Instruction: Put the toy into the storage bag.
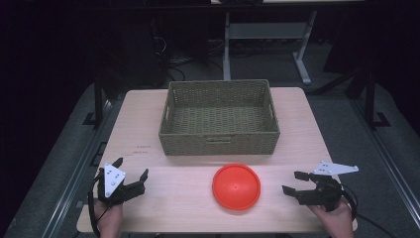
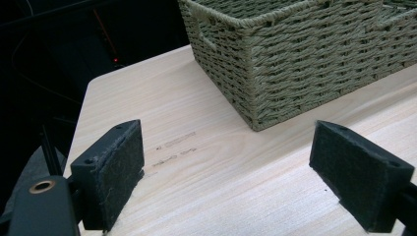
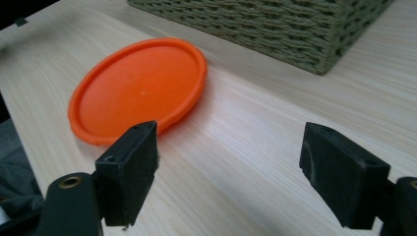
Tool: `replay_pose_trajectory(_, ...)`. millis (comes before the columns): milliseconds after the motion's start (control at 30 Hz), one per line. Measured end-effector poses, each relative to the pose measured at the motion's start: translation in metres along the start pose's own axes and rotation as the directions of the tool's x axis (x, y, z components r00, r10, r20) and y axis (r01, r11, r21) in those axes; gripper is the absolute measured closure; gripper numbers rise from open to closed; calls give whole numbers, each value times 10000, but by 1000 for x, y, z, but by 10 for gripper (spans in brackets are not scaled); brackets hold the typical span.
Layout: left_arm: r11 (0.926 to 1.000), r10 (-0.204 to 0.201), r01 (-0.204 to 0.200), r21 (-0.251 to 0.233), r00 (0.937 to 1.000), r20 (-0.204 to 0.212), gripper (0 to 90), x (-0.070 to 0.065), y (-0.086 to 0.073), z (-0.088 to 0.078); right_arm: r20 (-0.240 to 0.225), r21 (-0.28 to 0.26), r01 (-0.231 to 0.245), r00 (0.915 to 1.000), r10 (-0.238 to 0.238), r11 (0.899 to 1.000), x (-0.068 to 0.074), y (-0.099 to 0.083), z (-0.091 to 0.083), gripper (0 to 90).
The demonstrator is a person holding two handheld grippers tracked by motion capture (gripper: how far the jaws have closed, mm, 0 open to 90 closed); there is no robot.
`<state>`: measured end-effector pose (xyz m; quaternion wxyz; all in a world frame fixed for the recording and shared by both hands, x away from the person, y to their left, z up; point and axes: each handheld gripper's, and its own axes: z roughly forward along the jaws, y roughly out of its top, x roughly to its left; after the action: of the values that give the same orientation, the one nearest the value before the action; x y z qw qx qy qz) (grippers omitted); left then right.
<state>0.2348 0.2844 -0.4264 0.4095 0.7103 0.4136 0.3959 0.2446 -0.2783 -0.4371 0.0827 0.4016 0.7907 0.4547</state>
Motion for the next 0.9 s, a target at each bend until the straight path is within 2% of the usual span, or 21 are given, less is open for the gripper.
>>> replay_pose_trajectory(200, 10000, -7, 7, 62, 10000, -32, 127, 1, 0, 0, -299, 198, 129, 9995, -123, 9997, 8, 7, 10, 195)
replay_pose_trajectory(533, 10000, 52, -52, 40, 10000, -24, 127, 0, 0, 0, -323, 317, 215, 9993, -204, 9993, 13, 10, 15, 182)
replay_pose_trajectory(633, 10000, 3, -3, 19, 10000, -43, 127, 0, 0, 0, -554, 428, -1, 9985, 25, 9991, 12, 13, 17, 186)
replay_pose_trajectory(767, 10000, 33, -32, 33, 10000, -39, 127, 0, 0, 0, -699, 603, 118, 9975, -76, 9981, 13, 18, 22, 186)
replay_pose_trajectory(833, 10000, 12, -12, 35, 10000, -52, 127, 0, 0, 0, -972, 705, 10, 9952, 59, 9975, 13, 22, 25, 186)
replay_pose_trajectory(900, 10000, 8, -8, 30, 10000, -53, 127, 0, 0, 0, -972, 733, -18, 9952, 89, 9973, 14, 23, 27, 187)
